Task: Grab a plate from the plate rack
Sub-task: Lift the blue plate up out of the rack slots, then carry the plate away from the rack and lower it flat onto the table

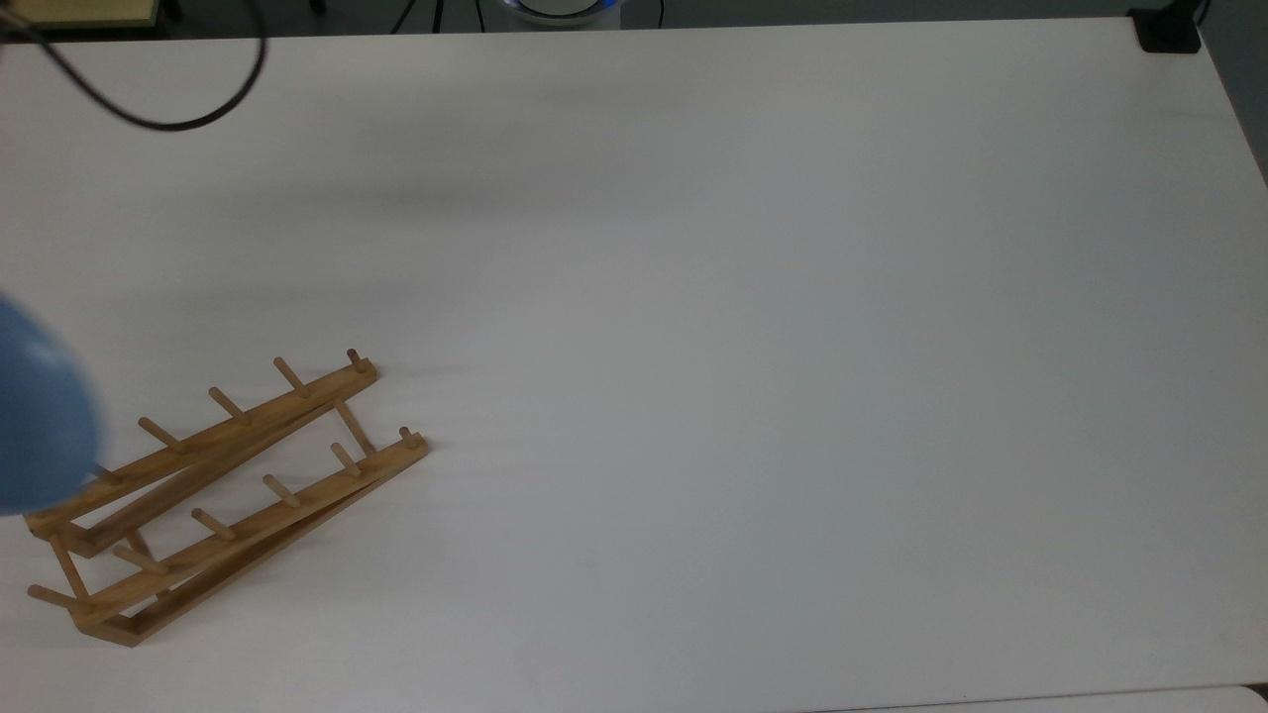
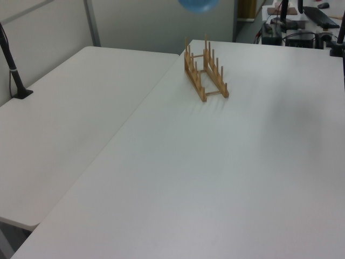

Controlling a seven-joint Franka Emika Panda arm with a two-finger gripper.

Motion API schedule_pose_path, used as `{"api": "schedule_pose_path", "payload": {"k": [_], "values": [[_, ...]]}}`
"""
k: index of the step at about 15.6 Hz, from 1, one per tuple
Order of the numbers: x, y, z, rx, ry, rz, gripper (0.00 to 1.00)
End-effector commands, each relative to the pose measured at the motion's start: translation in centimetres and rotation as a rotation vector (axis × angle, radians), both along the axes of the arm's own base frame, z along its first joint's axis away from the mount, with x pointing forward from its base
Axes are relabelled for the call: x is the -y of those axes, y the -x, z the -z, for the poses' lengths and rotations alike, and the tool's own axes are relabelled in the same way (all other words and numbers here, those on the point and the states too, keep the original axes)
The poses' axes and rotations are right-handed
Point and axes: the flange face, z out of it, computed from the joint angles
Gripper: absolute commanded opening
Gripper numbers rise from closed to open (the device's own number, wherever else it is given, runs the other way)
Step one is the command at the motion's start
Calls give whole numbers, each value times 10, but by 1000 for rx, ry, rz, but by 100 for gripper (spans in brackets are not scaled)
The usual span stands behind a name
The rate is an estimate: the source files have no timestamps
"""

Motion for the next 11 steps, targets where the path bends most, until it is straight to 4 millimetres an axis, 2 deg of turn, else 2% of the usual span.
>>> {"api": "schedule_pose_path", "payload": {"k": [1, 3, 6, 8, 9, 11], "values": [[-33, 41, 45, -256, -331, -80, 0], [-38, 56, 66, -423, -448, -238, 0], [-19, 87, 90, -626, -501, -425, 0], [-20, 101, 122, -786, -501, -628, 0], [-21, 103, 147, -875, -496, -684, 0], [-26, 100, 175, -991, -458, -691, 0]]}}
